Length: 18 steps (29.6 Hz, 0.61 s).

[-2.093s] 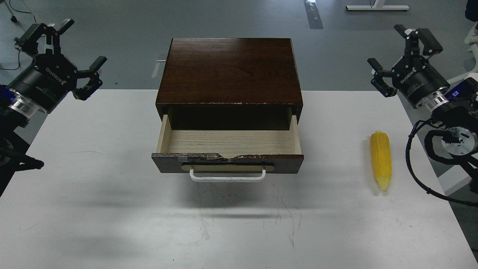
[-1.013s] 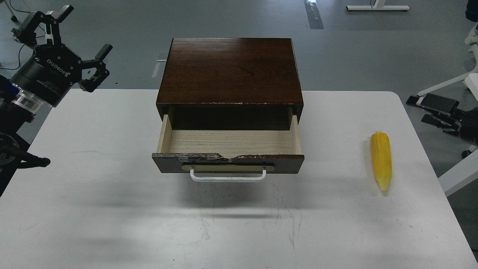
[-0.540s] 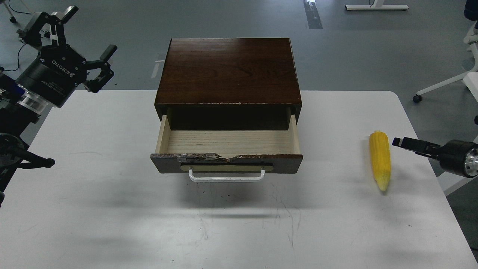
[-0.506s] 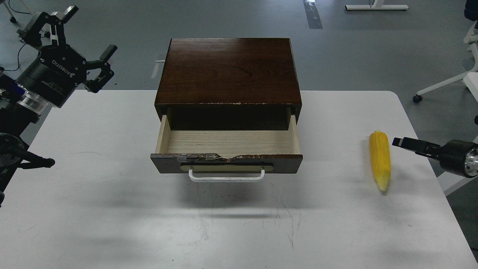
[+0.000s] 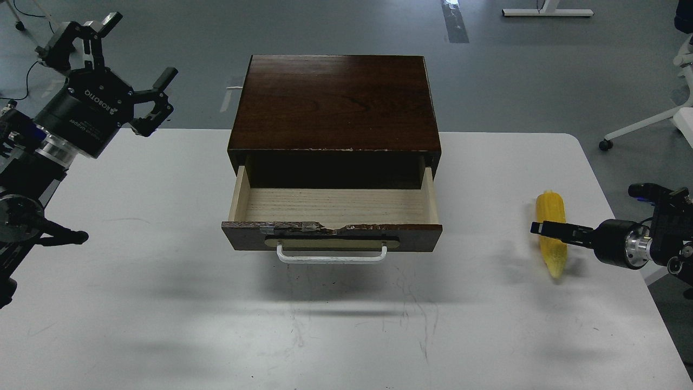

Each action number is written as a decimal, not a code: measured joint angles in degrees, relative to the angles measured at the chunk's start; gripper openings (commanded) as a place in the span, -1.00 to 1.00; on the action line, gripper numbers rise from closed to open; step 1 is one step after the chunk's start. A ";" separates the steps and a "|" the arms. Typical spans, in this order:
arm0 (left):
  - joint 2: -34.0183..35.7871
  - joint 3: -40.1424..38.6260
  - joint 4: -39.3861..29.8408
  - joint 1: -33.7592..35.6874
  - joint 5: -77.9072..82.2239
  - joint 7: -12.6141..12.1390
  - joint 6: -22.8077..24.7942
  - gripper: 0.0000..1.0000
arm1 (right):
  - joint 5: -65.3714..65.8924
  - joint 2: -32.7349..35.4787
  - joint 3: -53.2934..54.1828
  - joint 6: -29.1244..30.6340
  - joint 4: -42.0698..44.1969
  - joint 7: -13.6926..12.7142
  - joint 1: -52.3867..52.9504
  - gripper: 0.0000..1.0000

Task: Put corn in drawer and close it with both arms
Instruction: 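Reach the right gripper down to the yellow corn cob and grasp it, then lift the corn cob with the right gripper over the open drawer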

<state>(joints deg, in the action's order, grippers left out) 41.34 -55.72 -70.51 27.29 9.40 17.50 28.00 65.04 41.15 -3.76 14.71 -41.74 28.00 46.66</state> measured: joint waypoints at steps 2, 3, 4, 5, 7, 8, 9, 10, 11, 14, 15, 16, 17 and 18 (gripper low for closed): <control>0.01 0.00 0.03 0.00 0.00 0.00 0.00 0.96 | -0.01 0.00 -0.06 0.14 -0.19 0.00 0.01 -0.68; 0.05 0.00 0.04 0.00 0.00 0.00 0.00 0.96 | -0.01 0.00 -0.08 0.20 -0.27 0.00 0.04 -0.69; 0.10 0.00 0.04 0.00 0.00 0.00 0.00 0.96 | -0.01 0.00 -0.09 0.27 -0.35 0.00 0.09 -0.69; 0.13 0.00 0.04 -0.01 0.00 0.00 0.00 0.96 | -0.01 0.04 -0.11 0.30 -0.44 0.00 0.18 -0.70; 0.20 0.00 0.04 -0.04 0.00 0.00 0.00 0.96 | -0.01 0.18 -0.12 0.32 -0.64 0.00 0.47 -0.77; 0.25 0.00 0.04 -0.04 0.00 0.00 0.00 0.96 | -0.01 0.22 -0.14 0.33 -0.82 0.00 0.83 -0.77; 0.27 0.00 0.03 -0.04 0.00 0.00 0.00 0.96 | -0.02 0.30 -0.14 0.33 -1.16 0.00 1.50 -0.77; 0.29 0.00 0.03 -0.04 0.00 0.00 0.00 0.96 | -0.05 0.44 -0.14 0.33 -1.58 0.00 2.44 -0.77; 0.33 0.00 0.03 -0.04 0.00 0.00 0.00 0.96 | -0.09 0.56 -0.14 0.33 -1.94 0.00 3.32 -0.77; 0.42 0.00 -0.02 -0.05 0.00 0.00 0.00 0.96 | -0.10 1.16 -0.14 0.34 -3.79 0.00 7.58 -0.77; 0.44 0.00 -0.03 -0.05 0.00 0.00 0.00 0.96 | -0.11 1.72 -0.12 0.37 -4.59 0.00 9.57 -0.77; 0.47 0.00 -0.06 -0.05 0.00 0.00 0.00 0.96 | -0.12 2.16 -0.07 0.39 -5.18 0.00 11.18 -0.77; 0.54 0.00 -0.06 -0.05 0.00 0.00 0.00 0.96 | -0.09 2.51 -0.19 0.74 -5.88 0.00 12.95 -0.77; 0.60 -0.02 -0.07 -0.05 0.00 0.00 0.00 0.96 | -0.11 2.75 -0.25 1.31 -6.66 -0.01 15.52 -0.77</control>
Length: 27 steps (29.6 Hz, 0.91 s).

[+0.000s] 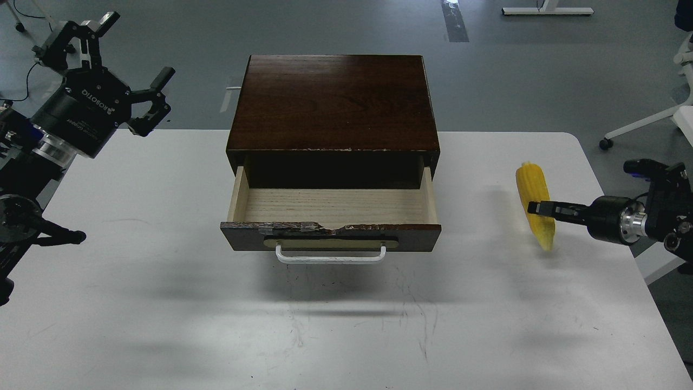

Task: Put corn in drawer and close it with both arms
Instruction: 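Lift the corn cob with the right gripper over the open drawer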

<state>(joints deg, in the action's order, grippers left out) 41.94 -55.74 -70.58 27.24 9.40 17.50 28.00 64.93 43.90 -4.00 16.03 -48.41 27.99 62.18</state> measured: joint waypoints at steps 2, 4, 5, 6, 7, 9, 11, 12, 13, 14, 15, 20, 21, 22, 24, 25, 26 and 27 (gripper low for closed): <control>0.13 -0.39 -0.01 0.00 0.00 0.00 -0.01 0.96 | 0.00 0.16 -0.86 1.86 -1.29 0.00 5.51 -0.77; 0.16 -1.02 0.00 0.00 0.00 0.00 -0.01 0.96 | -0.04 -0.14 -2.62 3.41 -2.34 0.00 10.67 -0.77; 0.18 -1.23 0.03 0.00 0.00 0.00 -0.01 0.96 | -0.10 -0.48 -4.14 3.91 -2.93 0.00 13.58 -0.77; 0.17 -1.34 0.03 0.00 0.00 0.00 -0.01 0.96 | -0.17 -0.97 -5.65 4.18 -3.40 0.00 16.21 -0.77; 0.16 -1.42 0.03 0.00 0.00 0.00 -0.01 0.97 | -0.25 -1.86 -7.59 4.35 -3.85 0.00 19.24 -0.77; -0.01 -1.47 0.01 -0.04 0.00 0.00 0.02 0.96 | -0.41 -3.79 -10.94 4.50 -4.50 0.01 24.17 -0.77; -0.07 -1.48 0.01 -0.14 0.00 0.00 -0.01 0.96 | -0.52 -5.83 -13.64 4.54 -5.00 0.01 28.40 -0.77; -0.10 -1.48 0.01 -0.15 0.00 0.00 0.00 0.96 | -0.54 -7.09 -14.64 4.54 -5.38 0.01 30.34 -0.77; -0.10 -1.48 0.01 -0.17 0.00 0.00 -0.01 0.96 | -0.54 -8.16 -15.23 4.54 -5.74 0.01 31.68 -0.77; -0.10 -1.48 0.01 -0.17 0.00 0.00 0.00 0.96 | -0.53 -9.23 -15.62 4.54 -6.13 0.02 32.93 -0.77; -0.08 -1.48 0.01 -0.18 0.01 0.00 -0.01 0.96 | -0.46 -10.20 -15.85 4.54 -6.41 0.01 34.01 -0.77; 0.23 -1.54 0.01 -0.18 0.00 0.00 0.00 0.96 | -0.35 -16.02 -17.20 4.54 -7.32 0.01 38.46 -0.77; 0.24 -1.55 0.01 -0.18 0.00 0.00 -0.01 0.96 | -0.35 -17.02 -17.57 4.54 -7.50 0.01 39.28 -0.77; 0.24 -1.55 -0.01 -0.18 0.01 0.00 0.00 0.96 | -0.39 -18.07 -17.98 4.54 -7.70 0.01 40.05 -0.77; 0.23 -1.58 -0.02 -0.18 0.00 0.00 0.00 0.96 | -0.55 -19.97 -18.78 4.54 -8.08 0.02 41.29 -0.77; 0.19 -1.59 -0.04 -0.18 0.00 0.00 0.00 0.97 | -0.63 -20.59 -19.02 4.54 -8.16 0.02 41.67 -0.78; 0.12 -1.68 -0.04 -0.18 -0.03 0.00 0.00 0.96 | -0.72 -21.32 -19.29 4.54 -8.17 0.01 42.04 -0.78; -0.01 -1.85 -0.06 -0.18 -0.06 0.00 0.00 0.96 | -0.83 -22.03 -19.54 4.52 -8.17 0.02 42.32 -0.78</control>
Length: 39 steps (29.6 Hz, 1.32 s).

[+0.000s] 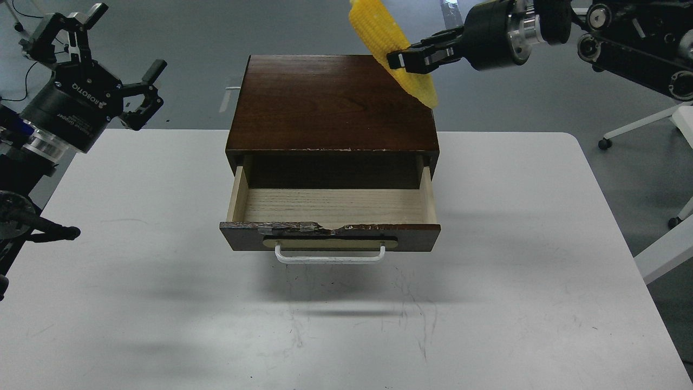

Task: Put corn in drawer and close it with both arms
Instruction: 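Lift the corn cob with the right gripper over the open drawer, then lower the corn cob into the drawer and open the right gripper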

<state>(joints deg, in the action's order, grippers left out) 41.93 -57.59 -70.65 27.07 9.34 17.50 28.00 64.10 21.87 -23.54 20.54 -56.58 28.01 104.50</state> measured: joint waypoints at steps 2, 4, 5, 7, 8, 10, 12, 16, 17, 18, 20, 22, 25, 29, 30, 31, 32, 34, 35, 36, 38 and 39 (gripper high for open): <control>-0.34 -0.30 0.00 0.00 -0.01 0.00 0.00 0.97 | -0.07 -1.09 -0.41 -0.07 0.00 0.00 0.32 -0.78; -0.52 -0.38 -0.01 -0.06 0.00 0.00 0.00 0.97 | -0.10 -1.55 -0.58 -0.13 -0.07 0.00 0.51 -0.78; -0.53 -0.38 -0.01 -0.07 0.02 0.00 0.00 0.96 | -0.10 -1.60 -0.61 -0.14 -0.27 0.00 0.61 -0.78; -0.41 -0.42 -0.01 -0.08 0.05 0.00 0.00 0.96 | -0.11 -1.63 -0.63 -0.15 -1.20 -0.01 0.99 -0.78; -0.29 -0.43 -0.01 -0.08 0.06 0.00 0.00 0.96 | -0.11 -1.65 -0.63 -0.15 -1.85 -0.01 1.24 -0.78; -0.03 -0.45 -0.02 -0.16 0.06 0.00 0.00 0.97 | -0.12 -1.66 -0.63 -0.16 -3.39 -0.01 1.76 -0.78; 0.04 -0.50 -0.01 -0.22 0.06 0.00 0.00 0.96 | -0.12 -1.69 -0.74 -0.16 -4.72 -0.01 2.52 -0.78; 0.04 -0.47 -0.01 -0.25 0.08 0.00 0.00 0.96 | 0.00 -1.74 -1.51 -0.31 -8.49 -0.01 4.53 -0.78; 0.01 -0.40 -0.01 -0.25 0.11 0.00 0.00 0.96 | 0.12 -1.74 -1.60 -0.35 -9.57 -0.01 4.95 -0.78; 0.00 -0.34 -0.02 -0.25 0.13 0.00 0.00 0.96 | 0.30 -1.74 -1.67 -0.40 -10.56 -0.01 5.30 -0.78; -0.06 -0.30 -0.02 -0.26 0.14 0.00 0.00 0.96 | 0.87 -1.74 -1.80 -0.47 -12.83 0.00 6.09 -0.79; -0.08 -0.26 -0.01 -0.26 0.15 0.00 0.00 0.96 | 1.84 -1.74 -1.91 -0.54 -14.44 -0.01 6.66 -0.81; -0.13 -0.19 -0.01 -0.26 0.35 0.00 0.00 0.96 | 5.22 -1.78 -1.96 -0.68 -16.79 -0.01 7.55 -0.81; -0.31 -0.19 -0.02 -0.26 0.57 -0.01 0.00 0.96 | 8.20 -2.30 -2.52 -0.76 -19.39 0.00 9.37 -0.81; -0.33 -0.19 -0.02 -0.26 0.58 -0.01 0.00 0.96 | 8.53 -2.51 -3.11 -0.75 -19.84 0.00 9.77 -0.81; -0.34 -0.20 -0.02 -0.26 0.58 -0.01 0.00 0.96 | 9.02 -2.75 -3.83 -0.76 -20.18 0.00 10.11 -0.81; -0.34 -0.21 -0.02 -0.26 0.59 -0.01 0.00 0.97 | 10.01 -3.08 -4.73 -0.80 -20.30 0.00 10.37 -0.80; -0.28 -0.29 -0.02 -0.26 0.59 -0.01 0.00 0.96 | 12.58 -3.89 -6.88 -1.17 -20.35 0.00 10.51 -0.78; -0.21 -0.31 -0.02 -0.26 0.59 -0.01 0.00 0.96 | 13.46 -4.30 -7.94 -1.96 -20.30 0.00 10.44 -0.78; -0.16 -0.36 -0.06 -0.26 0.59 -0.01 0.00 0.96 | 14.03 -4.81 -9.03 -3.00 -20.09 0.00 10.11 -0.75; -0.08 -0.40 -0.27 -0.26 0.59 -0.01 0.00 0.97 | 14.47 -6.04 -10.58 -4.72 -19.14 0.00 9.21 -0.70; -0.04 -0.42 -0.35 -0.26 0.59 -0.01 0.00 0.96 | 14.54 -6.81 -11.13 -5.37 -18.19 0.00 8.66 -0.68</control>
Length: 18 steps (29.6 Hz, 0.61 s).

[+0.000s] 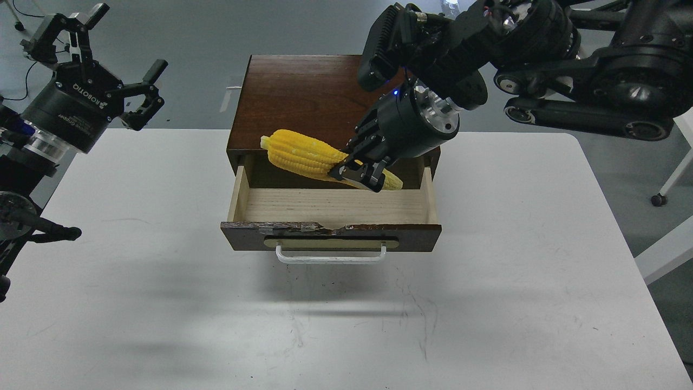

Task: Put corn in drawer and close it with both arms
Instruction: 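Lower the corn cob into the drawer and open the right gripper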

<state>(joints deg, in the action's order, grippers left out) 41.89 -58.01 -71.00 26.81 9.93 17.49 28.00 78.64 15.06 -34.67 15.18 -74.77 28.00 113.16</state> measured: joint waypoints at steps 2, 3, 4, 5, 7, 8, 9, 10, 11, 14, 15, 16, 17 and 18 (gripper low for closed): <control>0.01 0.00 -0.09 0.00 0.00 0.00 0.00 0.96 | 0.04 -1.33 -0.49 -0.63 2.01 -0.02 -1.08 -0.62; 0.03 0.00 -0.11 0.00 0.00 0.00 0.00 0.96 | 0.03 -1.85 -0.57 -0.73 2.72 -0.02 -1.53 -0.56; 0.04 0.00 -0.17 0.00 0.00 0.00 0.00 0.96 | 0.03 -2.41 -0.61 -0.80 3.34 -0.01 -2.04 -0.48; 0.04 0.00 -0.22 0.00 0.00 0.00 0.00 0.97 | 0.03 -2.95 -0.64 -0.83 3.89 -0.01 -2.56 -0.34; 0.04 0.00 -0.27 0.00 0.00 0.00 0.00 0.96 | 0.03 -3.69 -0.66 -0.89 4.70 -0.01 -3.37 -0.23; 0.01 0.00 -0.29 0.00 0.00 0.00 0.00 0.96 | 0.02 -4.23 -0.66 -0.94 5.50 -0.02 -4.15 -0.16; -0.06 0.00 -0.30 0.00 0.00 0.00 0.00 0.96 | 0.01 -4.65 -0.68 -0.94 5.98 0.00 -4.79 -0.03; -0.13 -0.01 -0.30 0.00 0.00 0.00 0.00 0.97 | -0.03 -5.00 -0.68 -0.94 6.42 -0.01 -5.30 0.08; -0.17 0.00 -0.30 0.00 0.00 0.00 0.00 0.97 | -0.04 -5.19 -0.67 -0.94 6.71 -0.01 -5.59 0.08; -0.22 -0.03 -0.30 0.00 0.00 0.00 0.00 0.96 | -0.12 -5.36 -0.67 -0.94 6.97 -0.01 -5.96 0.34; -0.22 -0.05 -0.30 0.00 0.00 0.00 0.00 0.96 | -0.14 -5.38 -0.67 -0.94 6.99 -0.01 -5.99 0.40; -0.22 -0.06 -0.30 0.00 0.00 0.00 0.00 0.96 | -0.15 -5.38 -0.67 -0.94 7.00 -0.01 -6.00 0.43; -0.22 -0.07 -0.30 0.00 0.00 0.00 0.00 0.96 | -0.17 -5.38 -0.65 -0.94 7.02 -0.01 -6.01 0.49; -0.23 -0.07 -0.30 0.00 0.01 0.00 0.00 0.96 | -0.20 -5.38 -0.58 -0.97 7.05 -0.01 -6.01 0.57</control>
<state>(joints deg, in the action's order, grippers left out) 41.66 -58.08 -71.29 26.81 9.94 17.49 28.00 78.44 9.68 -35.26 14.21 -67.72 28.00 107.15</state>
